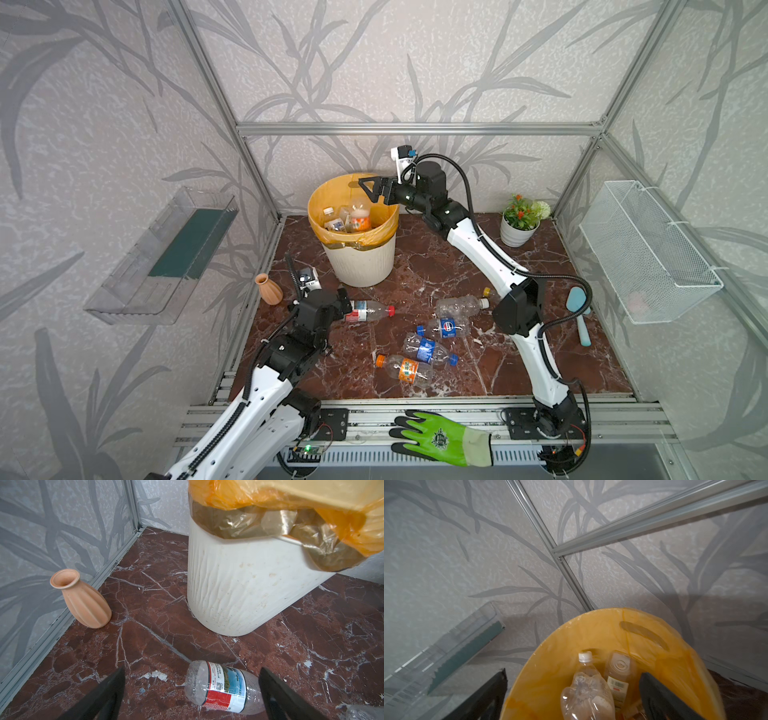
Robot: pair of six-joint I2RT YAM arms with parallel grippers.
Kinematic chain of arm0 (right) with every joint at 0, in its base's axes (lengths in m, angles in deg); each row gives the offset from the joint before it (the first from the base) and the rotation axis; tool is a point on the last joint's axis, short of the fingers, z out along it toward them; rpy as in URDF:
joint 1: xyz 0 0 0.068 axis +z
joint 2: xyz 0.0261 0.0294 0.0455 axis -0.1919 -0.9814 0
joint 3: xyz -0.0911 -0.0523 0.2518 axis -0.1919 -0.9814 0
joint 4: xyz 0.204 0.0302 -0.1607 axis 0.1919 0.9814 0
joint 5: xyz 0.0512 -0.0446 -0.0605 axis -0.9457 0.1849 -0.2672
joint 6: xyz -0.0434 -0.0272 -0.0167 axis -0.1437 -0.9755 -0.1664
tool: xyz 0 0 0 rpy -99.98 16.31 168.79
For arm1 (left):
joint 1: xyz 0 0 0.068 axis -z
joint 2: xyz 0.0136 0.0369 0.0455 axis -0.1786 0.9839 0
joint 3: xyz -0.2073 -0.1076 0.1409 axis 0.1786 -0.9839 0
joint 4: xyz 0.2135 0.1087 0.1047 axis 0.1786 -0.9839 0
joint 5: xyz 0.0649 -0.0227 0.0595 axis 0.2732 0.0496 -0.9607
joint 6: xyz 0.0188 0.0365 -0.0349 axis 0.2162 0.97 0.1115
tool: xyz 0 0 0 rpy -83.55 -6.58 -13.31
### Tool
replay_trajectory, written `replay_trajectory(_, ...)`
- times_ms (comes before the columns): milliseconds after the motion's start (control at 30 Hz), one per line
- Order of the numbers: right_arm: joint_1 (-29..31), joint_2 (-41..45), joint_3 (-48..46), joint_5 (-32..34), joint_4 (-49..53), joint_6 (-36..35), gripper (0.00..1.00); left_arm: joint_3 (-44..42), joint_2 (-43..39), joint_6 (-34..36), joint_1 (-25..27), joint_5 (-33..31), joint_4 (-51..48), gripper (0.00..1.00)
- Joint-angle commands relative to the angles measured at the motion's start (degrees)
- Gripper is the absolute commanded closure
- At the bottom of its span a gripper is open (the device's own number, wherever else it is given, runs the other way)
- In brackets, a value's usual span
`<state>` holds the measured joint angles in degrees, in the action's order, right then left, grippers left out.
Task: Throw the plastic bottles in the bin
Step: 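Release the clear bottle into the bin and draw the right gripper back, then lower the left gripper onto the red-label bottle with red cap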
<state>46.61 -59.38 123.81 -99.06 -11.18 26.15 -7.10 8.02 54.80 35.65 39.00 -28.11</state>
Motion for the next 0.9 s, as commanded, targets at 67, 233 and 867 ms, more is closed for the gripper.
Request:
replay_trajectory(67, -1.33, 21.96, -11.72, 4.09, 0.8, -10.39, 0.01, 1.36, -2.71, 0.51, -0.39, 1.5, -1.48, 0.01)
replay_trajectory(233, -3.3, 41.01, -45.85, 5.52, -16.04, -8.4, 0.01, 0.27, -4.64, -4.21, -0.23, 3.89, -1.49, 0.01)
replay_trajectory(867, -16.29, 75.3, -111.98, 16.94, -26.42, 4.48, 0.01, -10.4, -6.18, -35.39, 1.99, 10.07, 2.08, 0.03)
